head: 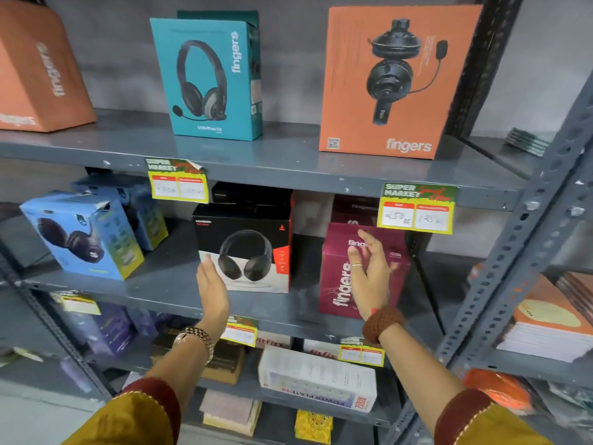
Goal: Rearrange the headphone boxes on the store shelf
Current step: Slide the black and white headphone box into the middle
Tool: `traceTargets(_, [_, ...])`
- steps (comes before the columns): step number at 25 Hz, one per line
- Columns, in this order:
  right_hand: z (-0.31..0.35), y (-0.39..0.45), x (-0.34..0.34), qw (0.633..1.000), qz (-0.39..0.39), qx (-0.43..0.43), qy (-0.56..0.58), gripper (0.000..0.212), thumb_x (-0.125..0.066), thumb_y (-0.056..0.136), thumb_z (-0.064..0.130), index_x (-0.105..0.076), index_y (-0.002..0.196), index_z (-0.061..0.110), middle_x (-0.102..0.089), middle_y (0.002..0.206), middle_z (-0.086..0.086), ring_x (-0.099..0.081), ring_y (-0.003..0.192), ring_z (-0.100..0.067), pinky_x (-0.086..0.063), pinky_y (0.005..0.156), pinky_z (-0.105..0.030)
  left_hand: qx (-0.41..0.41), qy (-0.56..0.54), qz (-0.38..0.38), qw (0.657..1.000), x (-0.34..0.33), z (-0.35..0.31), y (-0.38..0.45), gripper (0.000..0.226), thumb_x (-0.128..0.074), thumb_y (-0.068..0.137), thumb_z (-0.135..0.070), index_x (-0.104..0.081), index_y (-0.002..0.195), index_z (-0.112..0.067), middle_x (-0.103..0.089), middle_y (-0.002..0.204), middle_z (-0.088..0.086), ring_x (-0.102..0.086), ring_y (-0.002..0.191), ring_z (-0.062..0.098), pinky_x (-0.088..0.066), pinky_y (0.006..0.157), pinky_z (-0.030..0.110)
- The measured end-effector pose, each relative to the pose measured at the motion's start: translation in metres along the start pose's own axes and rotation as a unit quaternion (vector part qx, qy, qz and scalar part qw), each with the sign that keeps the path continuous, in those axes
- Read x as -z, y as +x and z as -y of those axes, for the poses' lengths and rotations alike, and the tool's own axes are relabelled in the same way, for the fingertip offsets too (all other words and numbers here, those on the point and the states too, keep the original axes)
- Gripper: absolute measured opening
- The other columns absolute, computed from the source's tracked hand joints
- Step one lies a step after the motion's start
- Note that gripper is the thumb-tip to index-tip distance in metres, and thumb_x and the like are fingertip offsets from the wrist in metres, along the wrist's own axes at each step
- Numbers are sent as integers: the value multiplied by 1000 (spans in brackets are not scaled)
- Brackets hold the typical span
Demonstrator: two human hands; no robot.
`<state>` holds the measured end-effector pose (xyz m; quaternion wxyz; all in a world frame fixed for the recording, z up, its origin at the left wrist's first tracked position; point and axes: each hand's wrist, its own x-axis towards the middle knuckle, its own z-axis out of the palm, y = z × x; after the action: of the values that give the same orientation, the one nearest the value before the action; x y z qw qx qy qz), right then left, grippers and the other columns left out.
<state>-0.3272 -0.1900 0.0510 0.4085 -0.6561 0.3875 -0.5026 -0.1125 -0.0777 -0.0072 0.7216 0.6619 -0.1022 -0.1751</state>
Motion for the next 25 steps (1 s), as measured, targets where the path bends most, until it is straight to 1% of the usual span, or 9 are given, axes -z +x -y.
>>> traceTargets(3, [18,-2,-53,999,22,-26,33,37,-49,96,14,-50,132,11,-52,139,-5,-48,128,-17,-37,100,-11,6,30,-6,1000,30,-15,37,70,-16,87,-64,-24,145,-25,-21,157,-5,-19,144,15,-11,120,39])
traceTargets(5, [22,-1,-82,986,72,-136,57,39,-43,98,18,-46,136,7,-48,143,-10,-45,130,-18,-38,105,-14,29,45,32,998,44,-25,65,73,-12,86,-67,-17,147,-27,-14,159,-6,-14,146,15,-8,121,40])
traceTargets(7, [24,-7,-103,923,195,-280,-176,44,-35,101,16,-37,143,4,-36,150,-14,-36,138,-25,-31,114,-31,52,74,84,992,52,-30,84,74,-9,86,-67,-13,148,-27,-11,159,-6,-12,146,16,-7,120,40])
traceTargets(9, [20,-16,-114,840,215,-323,-379,45,-32,101,13,-31,144,1,-29,153,-15,-31,141,-30,-29,112,-34,75,105,142,981,59,-31,104,73,-9,86,-67,-13,147,-28,-12,159,-6,-13,146,18,-8,119,40])
traceTargets(11, [0,-14,-138,844,144,-392,-336,43,-38,99,9,-38,139,-4,-37,148,-17,-35,139,-32,-31,110,-34,79,121,193,971,62,-29,120,75,-10,84,-69,-15,147,-29,-15,158,-5,-16,145,19,-10,119,40])
traceTargets(17, [4,-30,-168,783,186,-325,-497,46,-34,100,22,-33,144,9,-33,151,-8,-35,140,-23,-33,109,-29,69,74,297,950,66,-27,141,65,-6,90,-60,-25,144,-30,-39,138,-11,-32,136,14,-18,116,35])
traceTargets(20, [3,-30,-183,857,95,-377,-340,58,-31,92,39,-34,143,13,-27,155,-5,-33,141,-21,-29,114,-28,84,60,279,955,69,-26,148,68,-7,87,-63,-27,143,-30,-36,150,-2,-34,139,20,-18,119,40])
traceTargets(22, [10,-20,-194,904,59,-424,-12,70,-21,94,56,-26,148,11,-24,158,-6,-28,143,-23,-22,117,-34,83,58,266,959,72,-27,151,69,-8,87,-64,-30,143,-28,-39,149,2,-36,138,22,-21,119,43])
traceTargets(25, [5,-9,-201,927,4,-367,81,81,-13,89,66,-21,150,13,-24,158,-8,-25,144,-27,-16,119,-42,72,63,265,960,76,-28,151,71,-8,87,-64,-30,143,-26,-41,148,5,-38,137,25,-22,118,44])
